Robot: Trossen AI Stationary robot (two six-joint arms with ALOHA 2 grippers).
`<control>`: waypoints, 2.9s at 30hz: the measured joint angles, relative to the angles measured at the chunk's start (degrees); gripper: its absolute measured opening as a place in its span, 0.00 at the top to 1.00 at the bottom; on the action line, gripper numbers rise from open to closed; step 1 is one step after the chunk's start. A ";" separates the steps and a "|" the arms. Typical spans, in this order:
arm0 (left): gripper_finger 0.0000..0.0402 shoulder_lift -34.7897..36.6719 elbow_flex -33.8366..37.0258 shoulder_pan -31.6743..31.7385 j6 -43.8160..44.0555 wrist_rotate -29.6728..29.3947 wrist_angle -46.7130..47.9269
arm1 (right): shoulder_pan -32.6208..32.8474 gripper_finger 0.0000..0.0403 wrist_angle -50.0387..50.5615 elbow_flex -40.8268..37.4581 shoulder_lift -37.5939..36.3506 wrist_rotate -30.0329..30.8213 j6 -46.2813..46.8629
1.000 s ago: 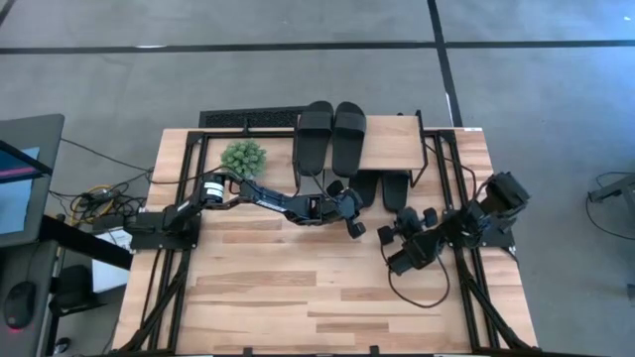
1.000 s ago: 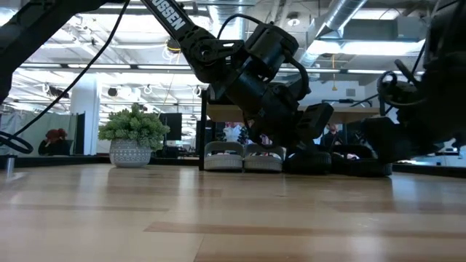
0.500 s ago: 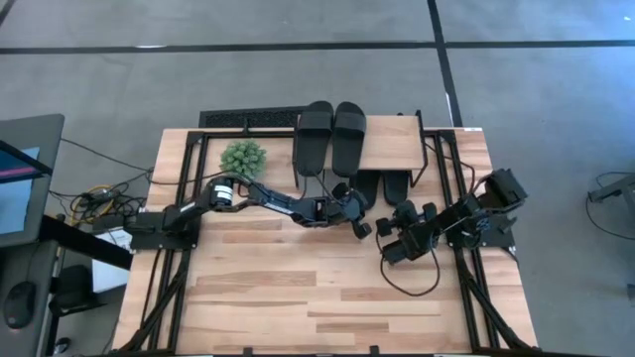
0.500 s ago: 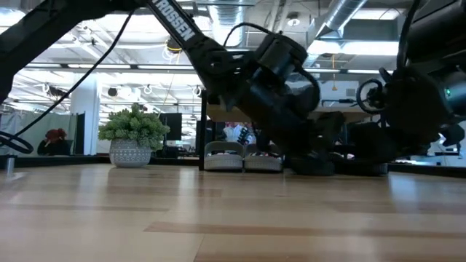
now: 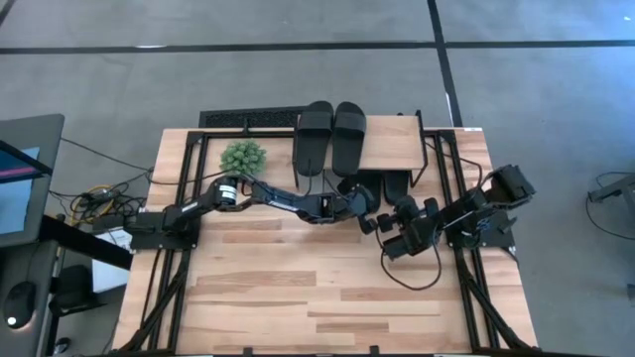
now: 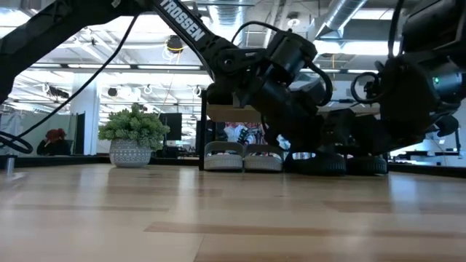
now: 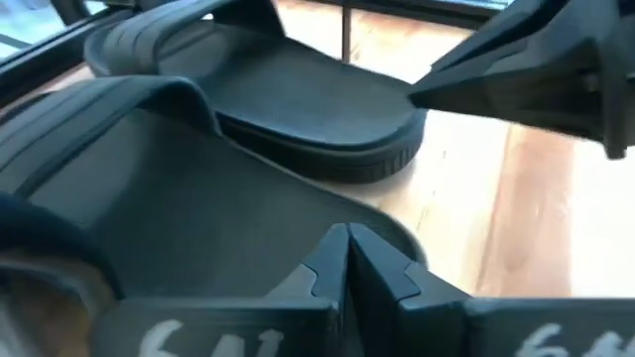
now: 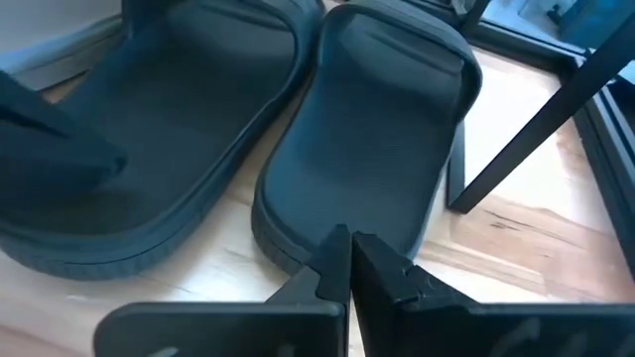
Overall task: Pick and place slides into the shelf
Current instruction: Adjust the black slides under the shelf to align the position
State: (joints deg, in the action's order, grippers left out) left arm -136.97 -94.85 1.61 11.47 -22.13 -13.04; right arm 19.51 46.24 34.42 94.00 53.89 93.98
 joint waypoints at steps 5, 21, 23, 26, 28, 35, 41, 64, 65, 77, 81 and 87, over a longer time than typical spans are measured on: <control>1.00 -0.04 0.00 0.13 0.01 -0.27 0.12 | -1.19 1.00 0.00 0.00 0.00 0.00 -0.09; 1.00 -0.04 0.00 -1.73 -2.63 0.57 3.20 | 8.71 1.00 5.59 -0.03 -1.50 -0.01 5.30; 1.00 -0.04 0.00 -1.83 -2.67 0.38 3.24 | 9.99 1.00 7.32 -0.03 -1.44 -0.02 8.26; 1.00 -0.04 0.00 -1.82 -2.70 0.12 3.15 | 11.29 1.00 9.08 -0.03 -1.44 0.00 10.41; 1.00 0.24 0.00 -1.86 -2.70 -0.67 3.35 | 11.84 1.00 9.57 -0.03 -1.44 -0.02 10.98; 1.00 1.04 -0.02 -1.88 -2.87 -2.41 2.85 | 11.98 1.00 9.49 -0.03 -1.42 0.15 11.03; 1.00 2.24 -0.02 -1.96 -4.67 -2.17 2.77 | 11.98 1.00 9.46 -0.03 -1.42 0.17 11.05; 1.00 1.97 0.48 -3.23 -4.76 0.28 7.94 | 13.49 1.00 8.97 -0.03 -1.38 0.19 12.56; 1.00 1.87 0.52 -3.08 -4.46 0.30 8.42 | 13.49 1.00 8.92 -0.03 -1.38 0.19 12.58; 1.00 1.79 0.52 -1.17 -4.21 0.14 8.32 | 13.49 1.00 8.23 -0.03 -1.38 0.19 12.61; 1.00 1.79 0.52 -0.35 -3.86 -0.27 8.35 | 13.49 1.00 7.82 -0.03 -1.38 0.19 12.61; 1.00 1.79 0.52 0.28 -3.51 -0.24 8.12 | 13.49 1.00 7.63 -0.03 -1.38 0.20 12.61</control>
State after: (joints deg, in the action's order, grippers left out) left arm -135.17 -94.32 1.89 7.97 -22.37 -4.92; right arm 32.99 53.87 34.39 92.62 54.08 106.59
